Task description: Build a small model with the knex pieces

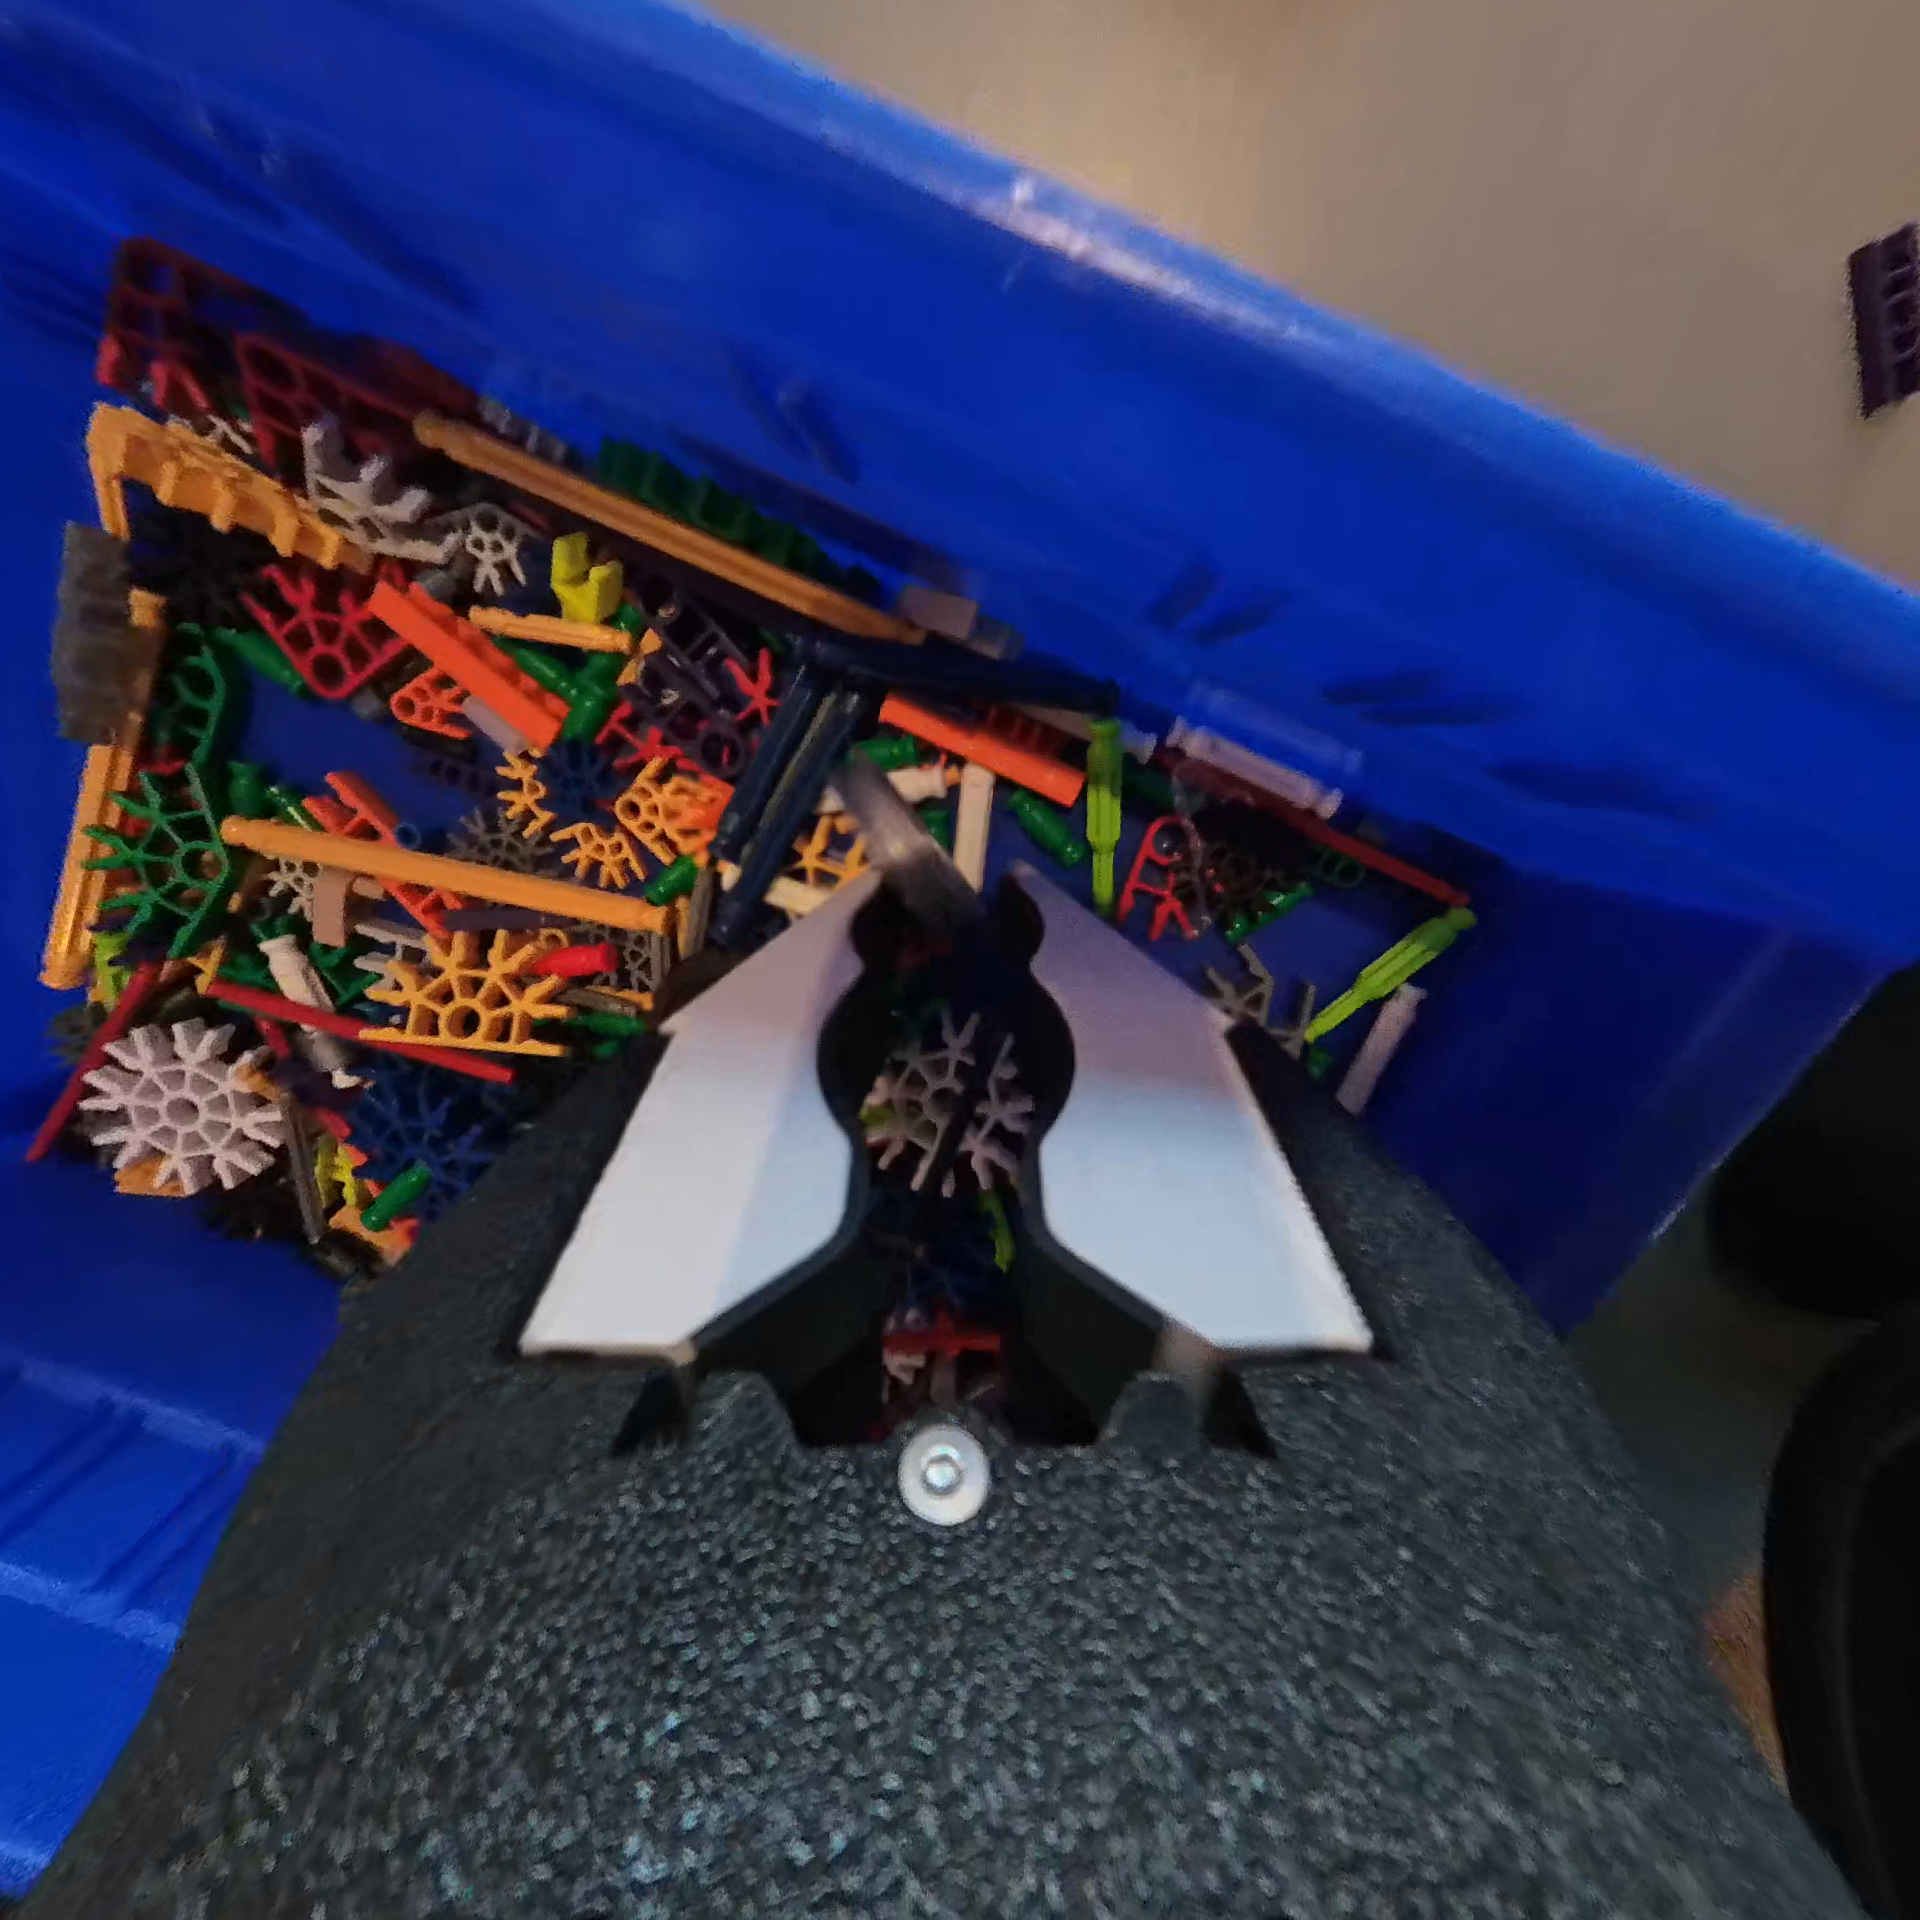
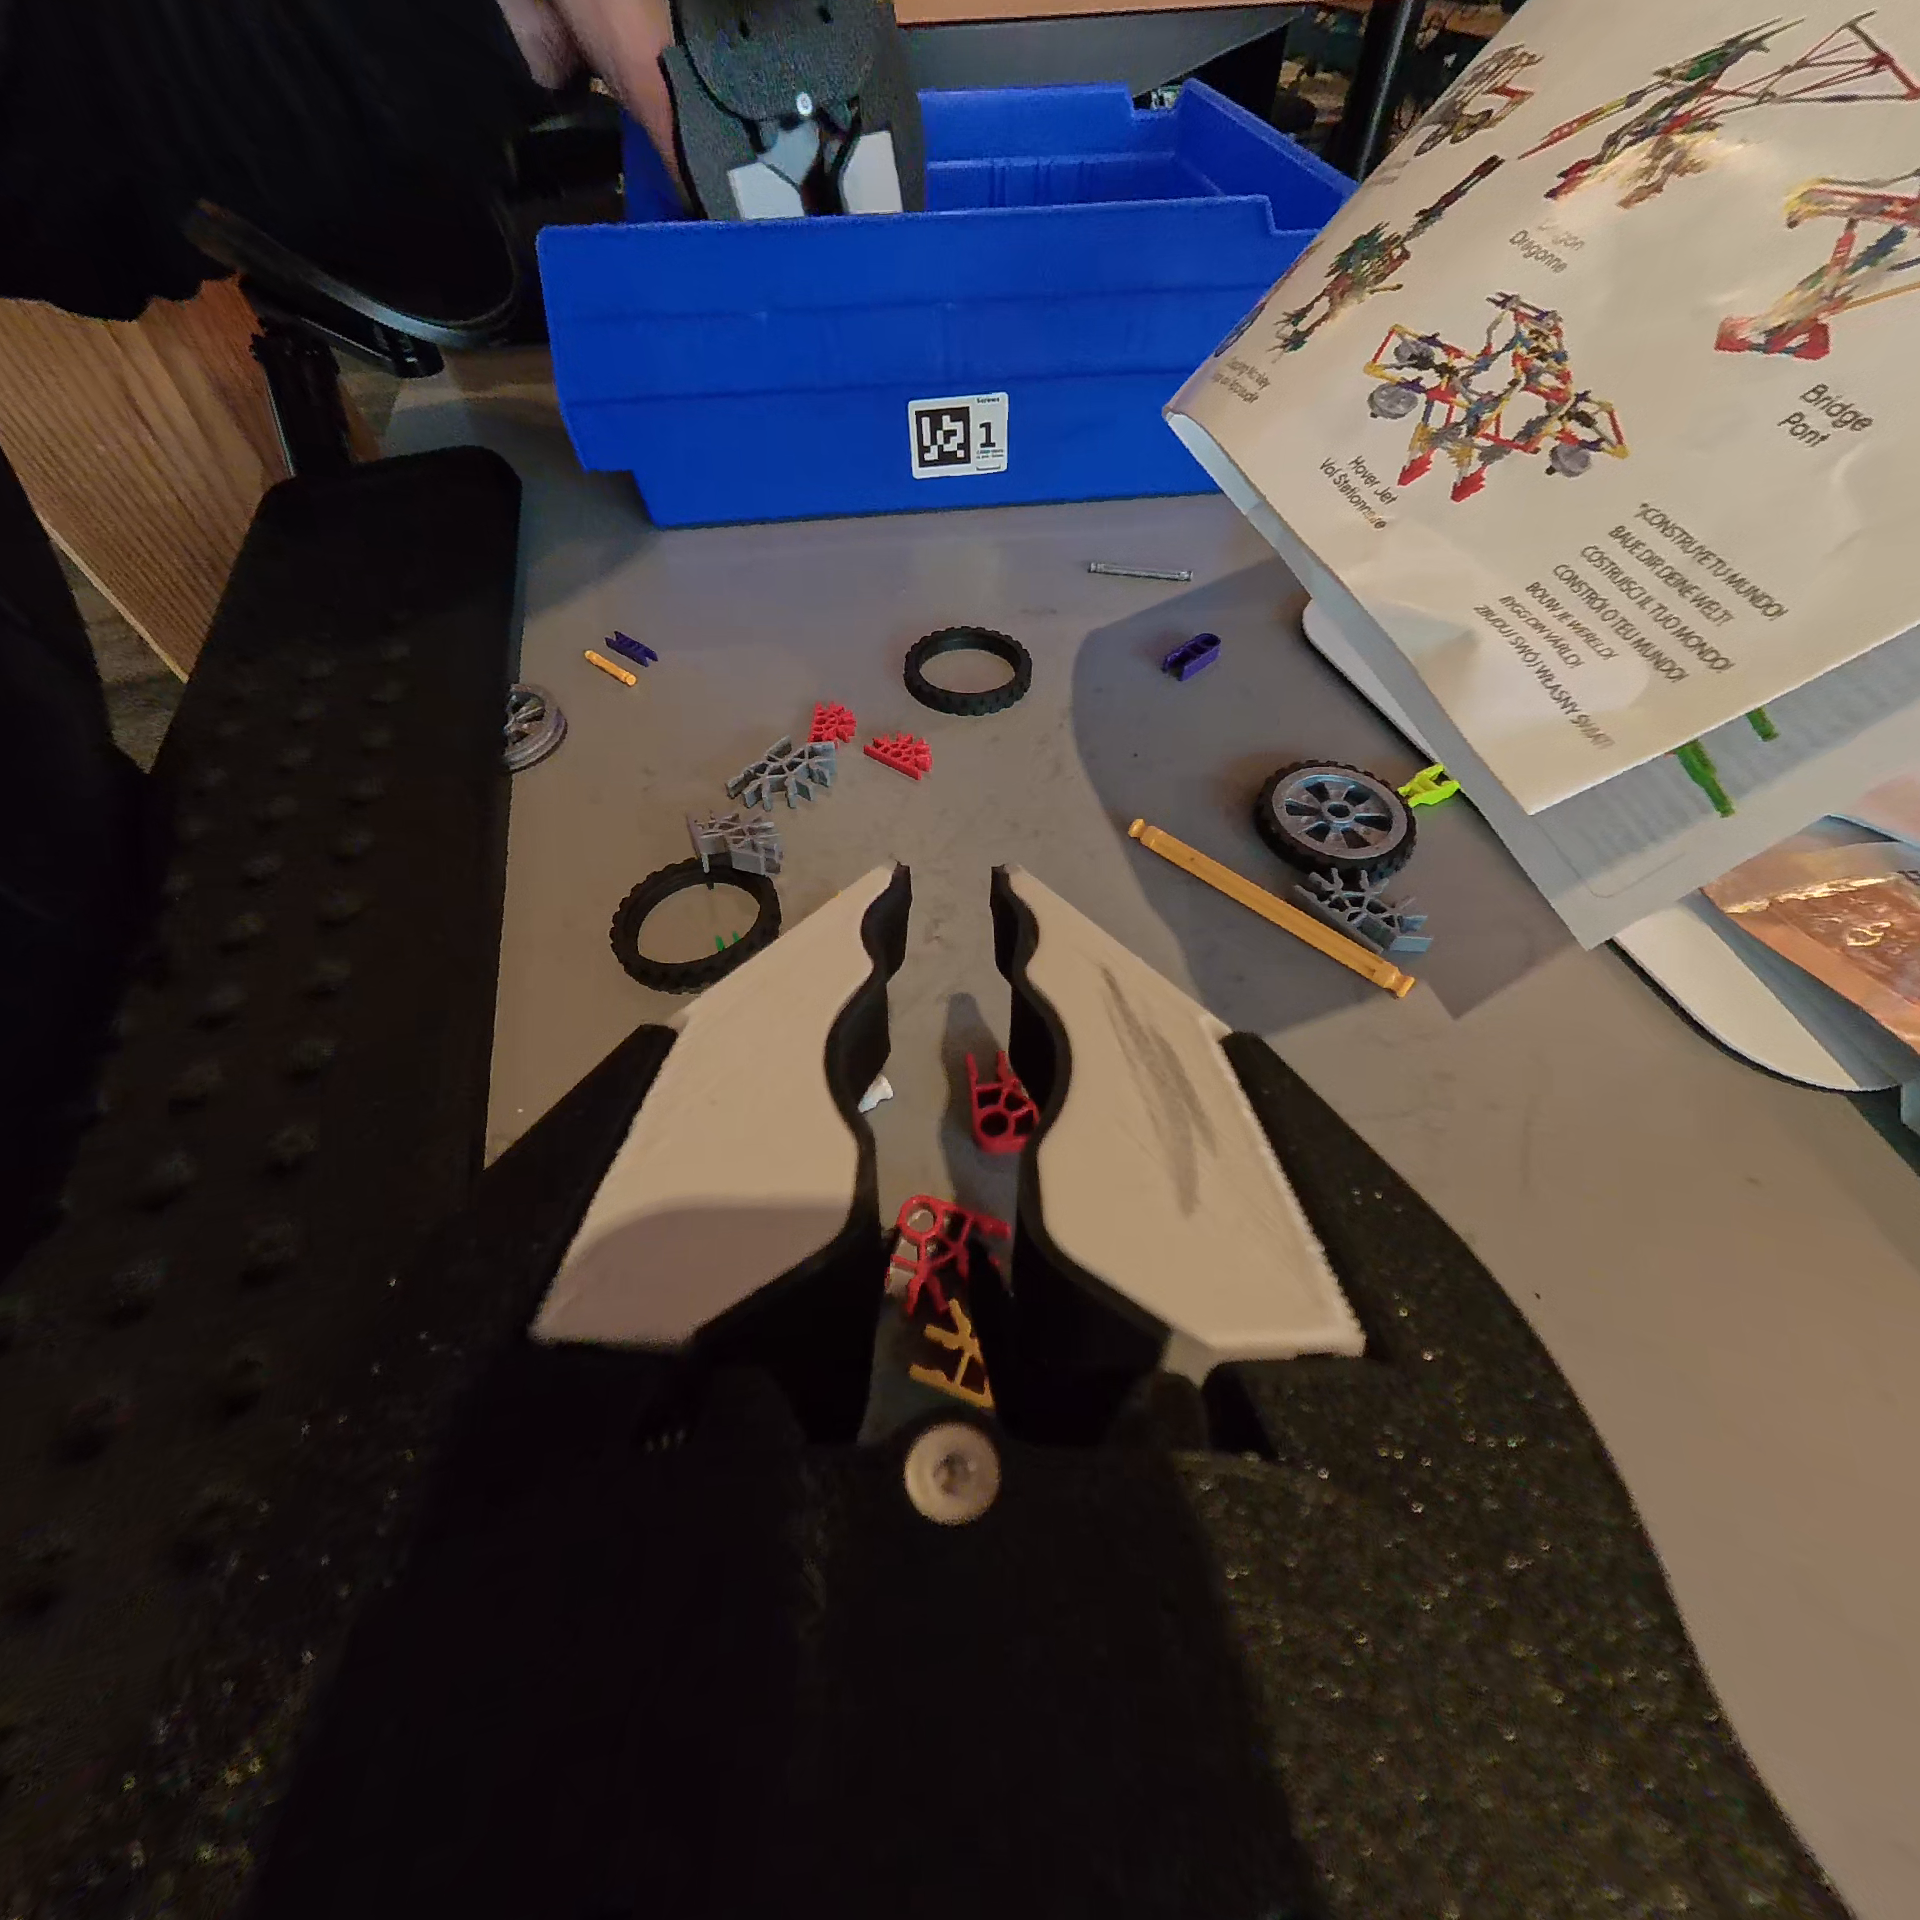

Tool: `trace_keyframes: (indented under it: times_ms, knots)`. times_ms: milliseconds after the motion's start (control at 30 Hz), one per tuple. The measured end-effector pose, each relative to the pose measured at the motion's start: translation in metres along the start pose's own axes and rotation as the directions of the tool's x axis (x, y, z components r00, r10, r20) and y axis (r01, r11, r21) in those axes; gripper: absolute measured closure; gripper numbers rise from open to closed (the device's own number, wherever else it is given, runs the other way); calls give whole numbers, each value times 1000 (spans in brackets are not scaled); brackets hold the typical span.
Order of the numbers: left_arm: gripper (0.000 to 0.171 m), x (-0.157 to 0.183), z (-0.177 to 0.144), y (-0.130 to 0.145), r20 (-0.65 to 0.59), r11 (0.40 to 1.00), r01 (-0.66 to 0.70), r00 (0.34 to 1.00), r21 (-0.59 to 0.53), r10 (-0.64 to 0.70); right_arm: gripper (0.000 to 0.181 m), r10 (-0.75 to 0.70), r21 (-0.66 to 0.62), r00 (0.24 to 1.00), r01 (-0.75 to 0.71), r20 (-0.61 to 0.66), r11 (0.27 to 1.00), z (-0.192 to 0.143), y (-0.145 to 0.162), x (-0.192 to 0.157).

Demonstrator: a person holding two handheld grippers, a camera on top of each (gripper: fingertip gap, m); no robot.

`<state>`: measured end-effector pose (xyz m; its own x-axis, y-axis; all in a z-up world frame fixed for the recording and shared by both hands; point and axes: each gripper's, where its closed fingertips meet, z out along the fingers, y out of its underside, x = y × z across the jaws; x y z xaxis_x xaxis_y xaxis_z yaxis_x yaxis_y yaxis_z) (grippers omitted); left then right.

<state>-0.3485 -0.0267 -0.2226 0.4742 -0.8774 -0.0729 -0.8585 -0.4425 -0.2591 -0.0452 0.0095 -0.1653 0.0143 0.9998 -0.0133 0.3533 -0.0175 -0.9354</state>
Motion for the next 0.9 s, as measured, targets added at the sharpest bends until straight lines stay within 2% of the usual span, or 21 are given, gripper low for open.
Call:
trace_keyframes:
  times_ms: [67, 133, 233, 333, 367, 400, 533, 600, 667, 767, 833, 900]
  knots:
    - [165, 0, -1, 3, -1, 1000, 6, 1000, -2, -6, 166, -1, -1, 1000, 1, 1, 1000, 0, 0, 0]
    - [165, 10, -4, 11, -41, 1000, 2, 999, -27, -3, 166, -2, -2, 1000, 2, 2, 1000, 0, 0, -1]
    - [165, 16, -13, 27, -30, 996, 3, 1000, -86, -6, 166, -9, -8, 1000, 9, 3, 1000, 1, 1, -1]
    - [165, 34, -28, 47, -98, 991, 12, 995, -136, -26, 166, -15, -16, 1000, 15, 5, 1000, 1, 2, -2]
    - [161, 34, -31, 54, -96, 988, 16, 995, -157, -32, 166, -16, -17, 1000, 16, 6, 1000, 1, 3, -3]
    - [149, 30, -35, 58, -73, 986, 29, 996, -166, -42, 166, -16, -17, 1000, 16, 6, 1000, 1, 3, -3]
    - [138, 2, -48, 47, 31, 992, 112, 993, -60, -110, 166, -18, -20, 1000, 18, 8, 1000, 1, 3, -3]
    - [132, -8, -45, 40, 66, 993, 113, 992, -39, -110, 166, -17, -21, 1000, 18, 8, 1000, 1, 3, -3]
    - [123, -12, -34, 40, 84, 993, 92, 993, -74, -86, 166, -17, -21, 1000, 17, 8, 1000, 1, 3, -3]
    - [130, -11, -23, 28, 57, 996, 82, 995, -45, -79, 166, -16, -22, 1000, 16, 8, 1000, 0, 4, -3]
    - [148, -10, -18, 29, 52, 995, 73, 996, -68, -69, 166, -15, -21, 1000, 15, 7, 1000, 0, 4, -2]
    - [152, -4, -15, 28, 21, 995, 79, 997, -63, -78, 166, -17, -25, 1000, 17, 9, 1000, 0, 4, -3]
